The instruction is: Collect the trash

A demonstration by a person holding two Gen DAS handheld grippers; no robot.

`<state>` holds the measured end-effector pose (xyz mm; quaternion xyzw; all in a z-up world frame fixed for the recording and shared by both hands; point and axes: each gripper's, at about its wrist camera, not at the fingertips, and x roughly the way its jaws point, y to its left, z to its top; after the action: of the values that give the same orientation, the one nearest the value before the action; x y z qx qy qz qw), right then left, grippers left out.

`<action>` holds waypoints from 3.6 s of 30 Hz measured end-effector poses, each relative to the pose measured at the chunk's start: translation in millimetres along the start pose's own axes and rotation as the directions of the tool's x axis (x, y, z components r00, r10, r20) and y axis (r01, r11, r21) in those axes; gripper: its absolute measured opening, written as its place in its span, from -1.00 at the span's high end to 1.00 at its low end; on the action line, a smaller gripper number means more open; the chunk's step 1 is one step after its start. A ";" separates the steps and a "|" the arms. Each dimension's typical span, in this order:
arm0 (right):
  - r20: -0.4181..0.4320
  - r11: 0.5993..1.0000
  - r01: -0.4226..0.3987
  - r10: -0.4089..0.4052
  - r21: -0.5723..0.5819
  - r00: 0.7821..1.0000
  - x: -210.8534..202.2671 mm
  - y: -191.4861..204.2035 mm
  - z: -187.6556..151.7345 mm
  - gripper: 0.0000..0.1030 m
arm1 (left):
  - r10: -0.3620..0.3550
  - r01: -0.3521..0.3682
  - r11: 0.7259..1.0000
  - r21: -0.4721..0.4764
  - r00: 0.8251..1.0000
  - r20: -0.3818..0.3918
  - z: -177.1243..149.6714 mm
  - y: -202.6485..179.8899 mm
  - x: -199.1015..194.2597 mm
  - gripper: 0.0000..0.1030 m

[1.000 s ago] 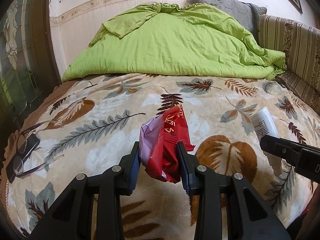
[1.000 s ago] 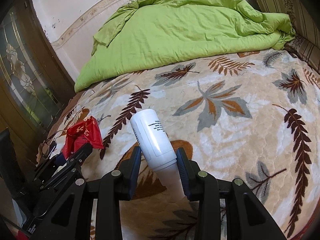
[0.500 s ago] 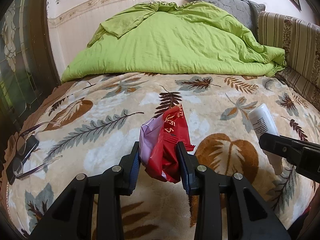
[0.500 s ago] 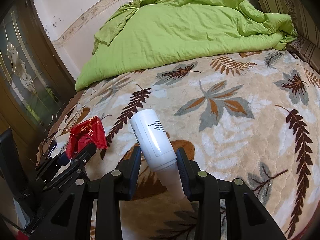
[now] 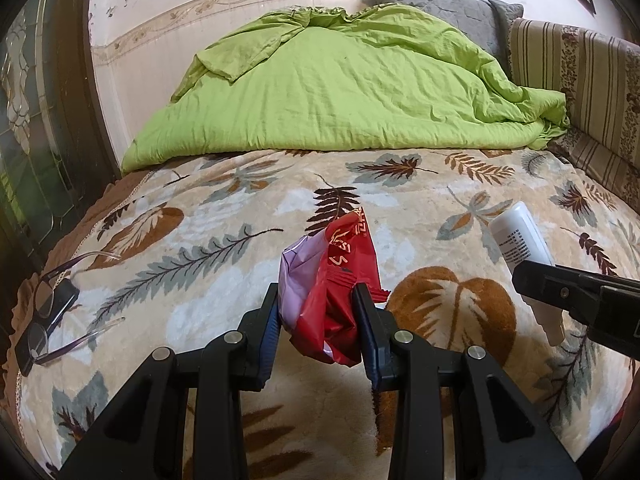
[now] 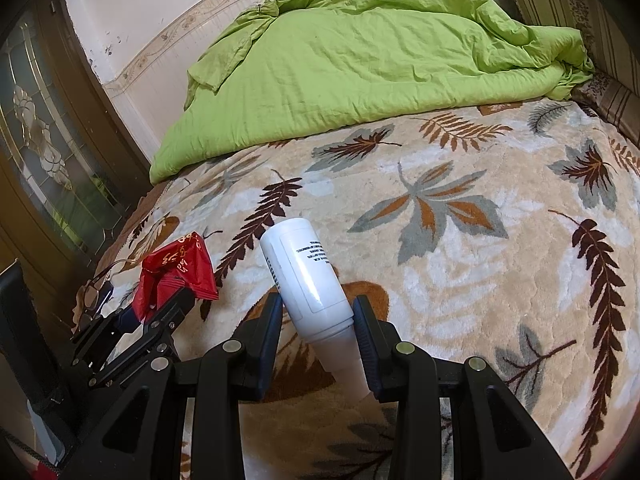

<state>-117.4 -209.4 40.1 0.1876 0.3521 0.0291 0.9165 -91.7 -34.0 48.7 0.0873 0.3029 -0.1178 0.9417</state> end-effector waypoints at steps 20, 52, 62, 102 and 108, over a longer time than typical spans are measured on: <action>0.014 1.000 -0.006 0.006 0.019 1.000 -3.2 -5.1 3.2 0.24 | -0.001 0.001 1.000 0.007 1.000 0.001 0.1 1.1 -0.4 0.34; 0.016 0.993 -0.081 0.080 0.085 0.997 2.1 -11.8 11.1 0.24 | 0.061 -0.061 0.998 0.001 0.998 -0.031 -11.8 1.2 -14.2 0.34; 0.046 0.992 -0.079 0.074 0.102 0.996 -12.3 -21.5 11.5 0.24 | 0.042 -0.042 0.999 0.011 0.999 -0.024 -6.9 -8.3 -17.0 0.34; 0.093 0.999 -0.022 0.018 0.045 0.996 -35.7 -12.8 6.0 0.24 | -0.098 0.099 0.994 -0.044 0.995 0.013 5.4 -14.4 -28.3 0.34; 0.105 0.999 -0.012 0.008 0.042 0.994 -56.0 -10.6 0.4 0.24 | -0.105 0.105 0.994 -0.016 0.994 0.022 5.9 -23.4 -31.3 0.34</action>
<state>-160.0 -229.7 71.9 0.2103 0.3029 0.0161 0.9294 -119.5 -52.5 69.8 0.0619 0.2982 -0.1653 0.9380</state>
